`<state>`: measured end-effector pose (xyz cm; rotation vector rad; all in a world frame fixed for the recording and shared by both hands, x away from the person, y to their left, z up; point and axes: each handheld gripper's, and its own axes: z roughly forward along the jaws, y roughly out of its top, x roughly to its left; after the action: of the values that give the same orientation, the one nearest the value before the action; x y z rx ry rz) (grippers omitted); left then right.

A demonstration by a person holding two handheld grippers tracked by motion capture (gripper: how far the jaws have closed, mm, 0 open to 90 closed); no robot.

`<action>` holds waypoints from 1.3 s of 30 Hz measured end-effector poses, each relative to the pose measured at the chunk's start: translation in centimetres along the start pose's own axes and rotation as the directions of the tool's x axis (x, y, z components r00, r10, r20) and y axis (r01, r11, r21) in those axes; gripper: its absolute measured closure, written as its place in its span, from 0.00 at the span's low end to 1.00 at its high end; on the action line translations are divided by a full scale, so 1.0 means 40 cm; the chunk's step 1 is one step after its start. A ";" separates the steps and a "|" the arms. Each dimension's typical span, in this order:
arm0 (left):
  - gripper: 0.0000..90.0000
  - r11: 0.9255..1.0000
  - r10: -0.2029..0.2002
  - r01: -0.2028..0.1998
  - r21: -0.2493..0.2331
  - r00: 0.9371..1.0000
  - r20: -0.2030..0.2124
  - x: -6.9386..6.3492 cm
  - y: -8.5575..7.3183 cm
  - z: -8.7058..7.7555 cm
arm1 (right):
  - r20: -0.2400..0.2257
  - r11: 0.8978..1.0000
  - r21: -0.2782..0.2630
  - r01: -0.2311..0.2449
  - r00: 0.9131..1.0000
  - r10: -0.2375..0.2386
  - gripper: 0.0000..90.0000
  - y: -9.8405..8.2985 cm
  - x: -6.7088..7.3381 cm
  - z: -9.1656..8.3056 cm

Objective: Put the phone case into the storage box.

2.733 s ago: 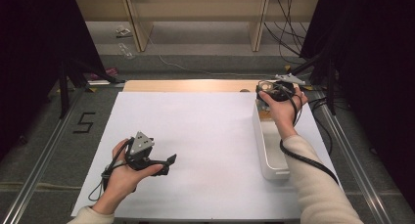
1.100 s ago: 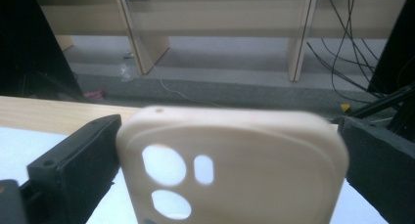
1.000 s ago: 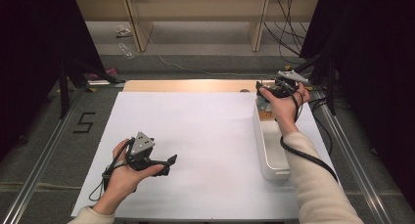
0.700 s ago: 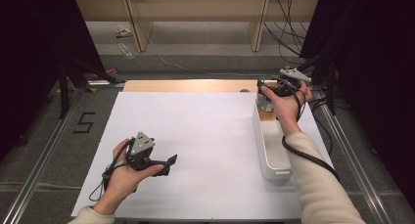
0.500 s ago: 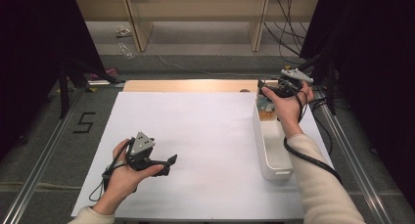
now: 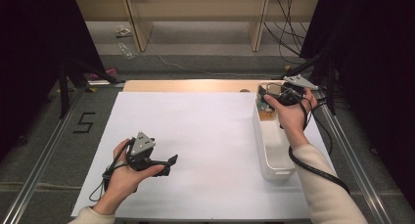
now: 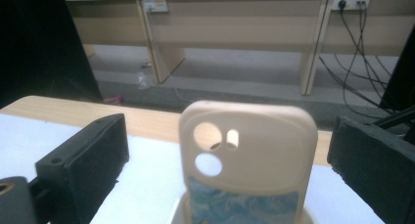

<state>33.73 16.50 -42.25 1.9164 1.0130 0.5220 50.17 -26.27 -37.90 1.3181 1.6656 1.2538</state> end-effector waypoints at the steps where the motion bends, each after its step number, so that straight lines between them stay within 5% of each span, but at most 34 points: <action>1: 0.04 1.000 0.000 0.000 -0.001 1.000 0.000 0.000 0.000 0.000 | -0.002 1.000 -0.004 0.002 1.000 -0.002 0.04 -0.001 0.000 -0.006; 23: 0.04 1.000 0.003 -0.002 -0.005 1.000 0.005 -0.002 0.001 -0.003 | -0.090 0.998 0.031 0.046 0.995 -0.043 0.07 -0.058 0.020 -0.105; 39: 0.04 1.000 0.003 -0.003 -0.003 1.000 0.009 -0.002 -0.001 -0.003 | -0.241 0.998 0.016 0.064 0.969 -0.058 0.09 -0.072 0.036 -0.178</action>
<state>33.59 16.51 -42.21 1.9166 1.0030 0.5163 42.40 -26.95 -38.25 1.1557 1.8778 1.4060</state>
